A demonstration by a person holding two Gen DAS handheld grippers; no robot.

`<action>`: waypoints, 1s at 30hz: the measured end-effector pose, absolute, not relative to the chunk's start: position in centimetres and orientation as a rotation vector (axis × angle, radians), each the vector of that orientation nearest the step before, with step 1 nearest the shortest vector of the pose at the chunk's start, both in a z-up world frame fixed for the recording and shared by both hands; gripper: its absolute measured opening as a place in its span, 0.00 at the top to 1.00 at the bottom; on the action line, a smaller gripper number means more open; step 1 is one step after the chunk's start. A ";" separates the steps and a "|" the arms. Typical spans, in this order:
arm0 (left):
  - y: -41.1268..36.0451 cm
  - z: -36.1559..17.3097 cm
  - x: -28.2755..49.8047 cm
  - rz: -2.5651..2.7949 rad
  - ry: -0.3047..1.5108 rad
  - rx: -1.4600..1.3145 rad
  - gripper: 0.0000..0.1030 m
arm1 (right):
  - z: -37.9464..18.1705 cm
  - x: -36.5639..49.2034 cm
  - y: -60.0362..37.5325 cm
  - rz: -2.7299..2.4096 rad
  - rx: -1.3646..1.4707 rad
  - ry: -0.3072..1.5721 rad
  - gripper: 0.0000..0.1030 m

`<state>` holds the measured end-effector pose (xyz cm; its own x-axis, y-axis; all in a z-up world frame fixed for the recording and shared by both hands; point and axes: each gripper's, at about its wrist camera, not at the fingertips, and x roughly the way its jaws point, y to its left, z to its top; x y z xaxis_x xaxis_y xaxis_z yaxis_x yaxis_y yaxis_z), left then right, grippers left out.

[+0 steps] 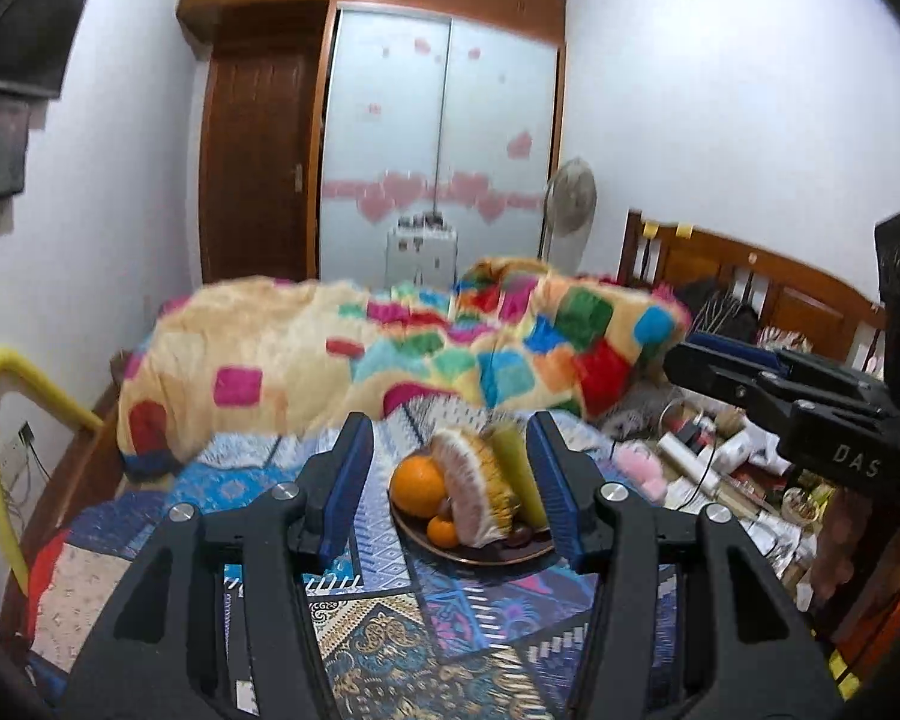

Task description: Organize fruits

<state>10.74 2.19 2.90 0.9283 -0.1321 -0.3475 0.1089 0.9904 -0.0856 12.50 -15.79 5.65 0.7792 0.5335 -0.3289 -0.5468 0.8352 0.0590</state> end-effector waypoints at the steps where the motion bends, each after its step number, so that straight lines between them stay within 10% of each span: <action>1: 1.9 3.6 9.4 -0.114 0.331 -0.061 0.46 | 5.9 11.9 -16.0 0.577 -0.035 0.328 0.67; 21: 0.2 6.7 -1.8 0.001 0.082 -0.008 0.01 | 7.3 3.0 -18.5 0.408 -0.002 0.112 0.01; 30: -0.2 6.5 -2.4 -0.003 0.083 -0.005 0.00 | 7.1 2.2 -18.7 0.389 -0.016 0.093 0.00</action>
<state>-2.40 -0.23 6.47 0.9966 -0.0028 -0.0829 0.0024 1.0000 -0.0054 2.18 -18.66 7.13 0.9209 0.3783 -0.0938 -0.3797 0.9251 0.0024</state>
